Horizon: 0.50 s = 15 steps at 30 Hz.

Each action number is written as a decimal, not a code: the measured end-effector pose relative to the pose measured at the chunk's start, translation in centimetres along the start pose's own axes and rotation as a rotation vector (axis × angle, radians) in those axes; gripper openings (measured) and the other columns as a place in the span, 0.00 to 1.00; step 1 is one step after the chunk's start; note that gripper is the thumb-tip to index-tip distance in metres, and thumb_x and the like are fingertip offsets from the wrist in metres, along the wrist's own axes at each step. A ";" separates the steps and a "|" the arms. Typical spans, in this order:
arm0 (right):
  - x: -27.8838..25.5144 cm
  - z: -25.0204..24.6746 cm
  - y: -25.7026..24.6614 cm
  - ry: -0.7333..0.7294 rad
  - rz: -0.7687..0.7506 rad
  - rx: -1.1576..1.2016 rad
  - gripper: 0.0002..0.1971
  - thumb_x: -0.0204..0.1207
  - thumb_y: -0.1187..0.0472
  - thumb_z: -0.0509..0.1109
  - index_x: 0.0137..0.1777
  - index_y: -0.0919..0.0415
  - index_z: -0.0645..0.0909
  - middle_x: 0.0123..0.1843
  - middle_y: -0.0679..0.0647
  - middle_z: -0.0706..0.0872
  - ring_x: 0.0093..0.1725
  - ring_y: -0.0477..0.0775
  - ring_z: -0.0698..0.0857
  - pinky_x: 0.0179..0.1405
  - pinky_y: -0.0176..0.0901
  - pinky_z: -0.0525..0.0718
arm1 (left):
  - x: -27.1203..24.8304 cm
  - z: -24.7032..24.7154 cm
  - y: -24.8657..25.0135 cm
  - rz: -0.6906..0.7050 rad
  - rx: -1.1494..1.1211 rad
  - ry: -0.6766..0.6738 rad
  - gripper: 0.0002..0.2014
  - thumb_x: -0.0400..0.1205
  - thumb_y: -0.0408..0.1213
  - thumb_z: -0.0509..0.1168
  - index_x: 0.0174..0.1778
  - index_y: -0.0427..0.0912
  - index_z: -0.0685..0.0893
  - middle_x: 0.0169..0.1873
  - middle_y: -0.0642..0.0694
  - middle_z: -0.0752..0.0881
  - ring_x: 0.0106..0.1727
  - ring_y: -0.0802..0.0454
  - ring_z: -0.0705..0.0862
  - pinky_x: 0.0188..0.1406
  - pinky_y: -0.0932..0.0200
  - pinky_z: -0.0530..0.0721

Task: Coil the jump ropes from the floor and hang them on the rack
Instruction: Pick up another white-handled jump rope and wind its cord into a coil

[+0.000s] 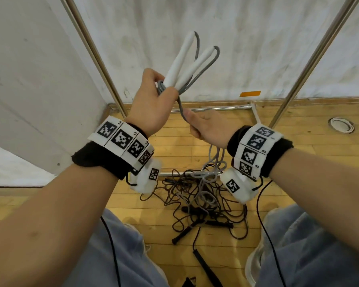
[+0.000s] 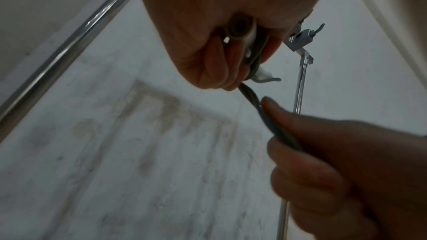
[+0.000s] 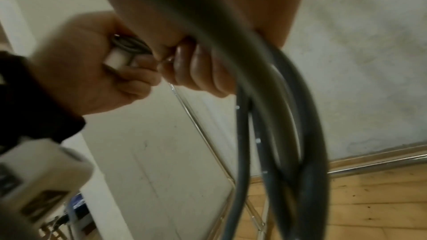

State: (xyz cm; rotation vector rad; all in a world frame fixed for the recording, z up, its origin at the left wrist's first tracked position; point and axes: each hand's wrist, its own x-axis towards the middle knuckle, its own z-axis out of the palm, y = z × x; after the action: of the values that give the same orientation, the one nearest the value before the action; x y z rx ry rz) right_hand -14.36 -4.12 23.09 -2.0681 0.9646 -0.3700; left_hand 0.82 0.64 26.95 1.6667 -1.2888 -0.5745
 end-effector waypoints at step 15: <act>-0.1 -0.3 0.8 0.075 0.104 -0.284 0.16 0.85 0.52 0.57 0.36 0.55 0.74 0.27 0.49 0.73 0.28 0.50 0.72 0.26 0.41 0.64 | -0.4 0.3 0.5 0.140 0.146 -0.047 0.08 0.83 0.45 0.61 0.52 0.45 0.72 0.37 0.44 0.82 0.32 0.50 0.78 0.32 0.51 0.79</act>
State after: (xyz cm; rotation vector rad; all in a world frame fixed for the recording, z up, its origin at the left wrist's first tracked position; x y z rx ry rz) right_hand -15.01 -4.49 22.67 -2.2586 1.2240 -0.2698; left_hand 0.18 0.84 27.17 1.6729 -1.4983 -0.4471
